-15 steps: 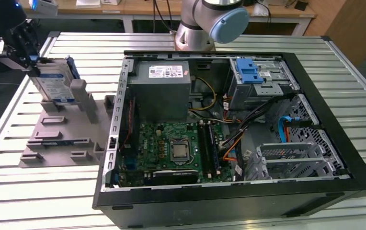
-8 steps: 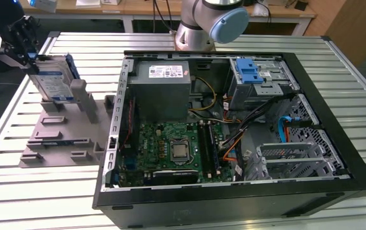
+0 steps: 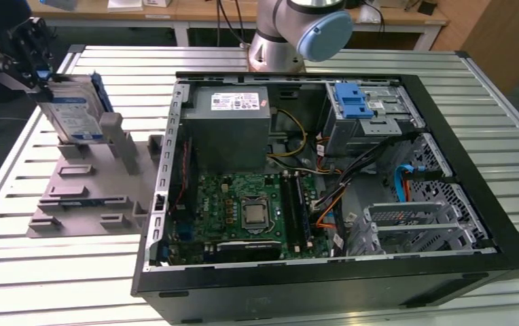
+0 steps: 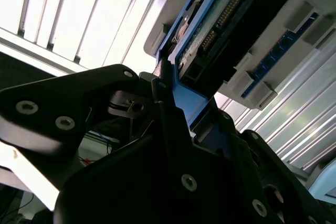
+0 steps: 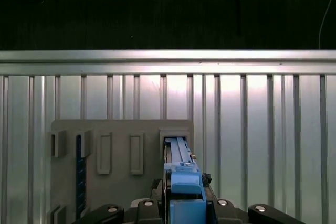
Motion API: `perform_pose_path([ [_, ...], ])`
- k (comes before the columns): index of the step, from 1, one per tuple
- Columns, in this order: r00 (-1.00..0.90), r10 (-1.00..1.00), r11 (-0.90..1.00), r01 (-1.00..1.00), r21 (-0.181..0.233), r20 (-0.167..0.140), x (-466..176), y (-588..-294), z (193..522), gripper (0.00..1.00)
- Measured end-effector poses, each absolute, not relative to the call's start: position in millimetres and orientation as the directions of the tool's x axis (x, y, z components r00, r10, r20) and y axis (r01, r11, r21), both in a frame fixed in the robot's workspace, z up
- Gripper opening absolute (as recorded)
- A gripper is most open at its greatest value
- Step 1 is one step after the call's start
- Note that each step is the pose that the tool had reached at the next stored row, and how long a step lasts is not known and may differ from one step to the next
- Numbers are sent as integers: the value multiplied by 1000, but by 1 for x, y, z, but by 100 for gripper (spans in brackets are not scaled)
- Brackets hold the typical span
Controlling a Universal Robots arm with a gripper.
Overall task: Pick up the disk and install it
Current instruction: 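Pick up the disk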
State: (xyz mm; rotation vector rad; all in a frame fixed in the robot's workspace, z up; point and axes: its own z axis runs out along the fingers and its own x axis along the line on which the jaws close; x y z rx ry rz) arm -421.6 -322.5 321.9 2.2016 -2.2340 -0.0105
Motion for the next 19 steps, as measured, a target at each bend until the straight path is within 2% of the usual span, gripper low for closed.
perform_pose_path([
  [19,-15,-1000,15,-1000,8,-1,-422,-322,338,36],
])
